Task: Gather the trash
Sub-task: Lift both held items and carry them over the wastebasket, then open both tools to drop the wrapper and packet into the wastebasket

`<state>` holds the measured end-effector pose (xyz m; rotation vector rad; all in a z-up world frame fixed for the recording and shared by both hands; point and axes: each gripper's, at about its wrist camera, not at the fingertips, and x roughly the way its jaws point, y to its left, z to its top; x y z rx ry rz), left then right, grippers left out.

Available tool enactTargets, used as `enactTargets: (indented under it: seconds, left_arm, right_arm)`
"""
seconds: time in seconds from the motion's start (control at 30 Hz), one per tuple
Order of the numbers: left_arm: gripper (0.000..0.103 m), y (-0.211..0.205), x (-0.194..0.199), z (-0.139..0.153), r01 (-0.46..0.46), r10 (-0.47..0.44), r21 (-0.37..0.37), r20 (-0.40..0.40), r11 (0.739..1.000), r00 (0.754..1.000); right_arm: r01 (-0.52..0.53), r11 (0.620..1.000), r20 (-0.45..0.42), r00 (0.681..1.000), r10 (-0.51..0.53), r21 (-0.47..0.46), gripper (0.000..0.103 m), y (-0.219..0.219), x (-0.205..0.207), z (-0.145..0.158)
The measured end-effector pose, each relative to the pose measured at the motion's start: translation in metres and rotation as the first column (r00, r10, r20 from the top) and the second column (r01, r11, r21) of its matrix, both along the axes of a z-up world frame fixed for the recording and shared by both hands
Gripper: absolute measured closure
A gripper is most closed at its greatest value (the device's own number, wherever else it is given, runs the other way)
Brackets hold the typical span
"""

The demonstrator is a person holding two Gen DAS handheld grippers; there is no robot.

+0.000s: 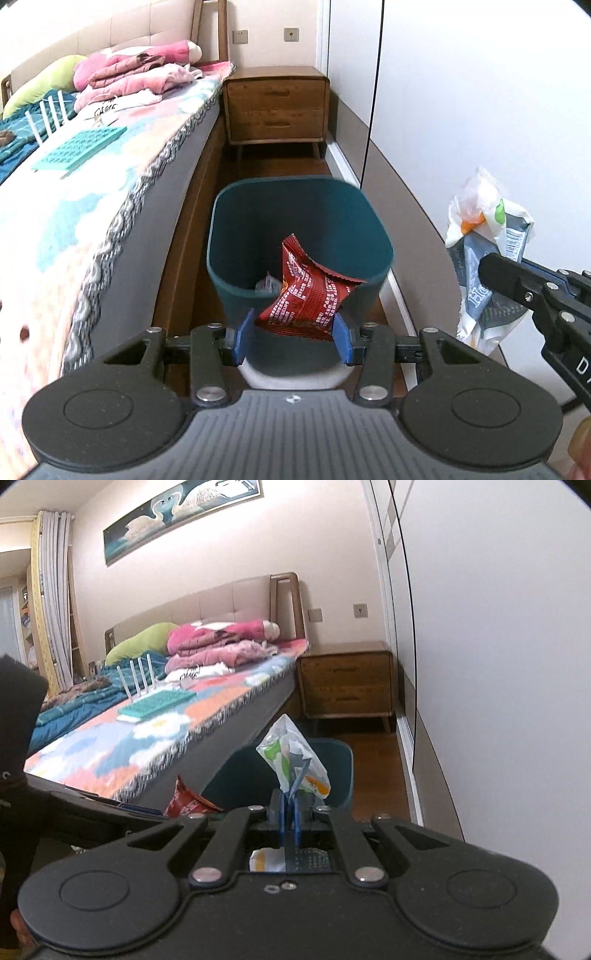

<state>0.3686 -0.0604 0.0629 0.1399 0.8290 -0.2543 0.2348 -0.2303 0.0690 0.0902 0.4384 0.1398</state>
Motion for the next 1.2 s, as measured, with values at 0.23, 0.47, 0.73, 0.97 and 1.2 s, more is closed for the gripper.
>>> enactTargets:
  seconds: [0.23, 0.47, 0.73, 0.97, 1.2]
  left_arm:
    - [0.059, -0.008, 0.053, -0.004, -0.022, 0.022, -0.004, -0.006, 1.0, 1.0]
    - [0.059, -0.011, 0.101, -0.024, -0.03, 0.03, 0.011, -0.022, 0.999, 0.999]
    - [0.059, -0.016, 0.143, -0.057, 0.009, -0.005, 0.049, -0.074, 0.999, 0.997]
    - [0.059, -0.025, 0.162, -0.088, 0.106, -0.098, 0.072, -0.108, 0.992, 0.989]
    - [0.059, -0.036, 0.176, -0.114, 0.182, -0.164, 0.082, -0.185, 0.98, 0.969]
  right_arm:
    - [-0.008, 1.0, -0.015, 1.0, 0.008, -0.008, 0.099, 0.01, 0.056, 0.002]
    - [-0.016, 0.999, -0.056, 0.998, 0.014, -0.049, 0.099, 0.021, 0.108, -0.025]
    - [-0.001, 0.999, -0.128, 0.992, -0.004, -0.039, 0.099, 0.032, 0.148, -0.059]
    - [0.028, 0.998, -0.223, 0.974, -0.039, -0.054, 0.098, 0.03, 0.171, -0.087]
    - [0.053, 0.994, -0.358, 0.93, -0.085, -0.098, 0.093, 0.024, 0.187, -0.103]
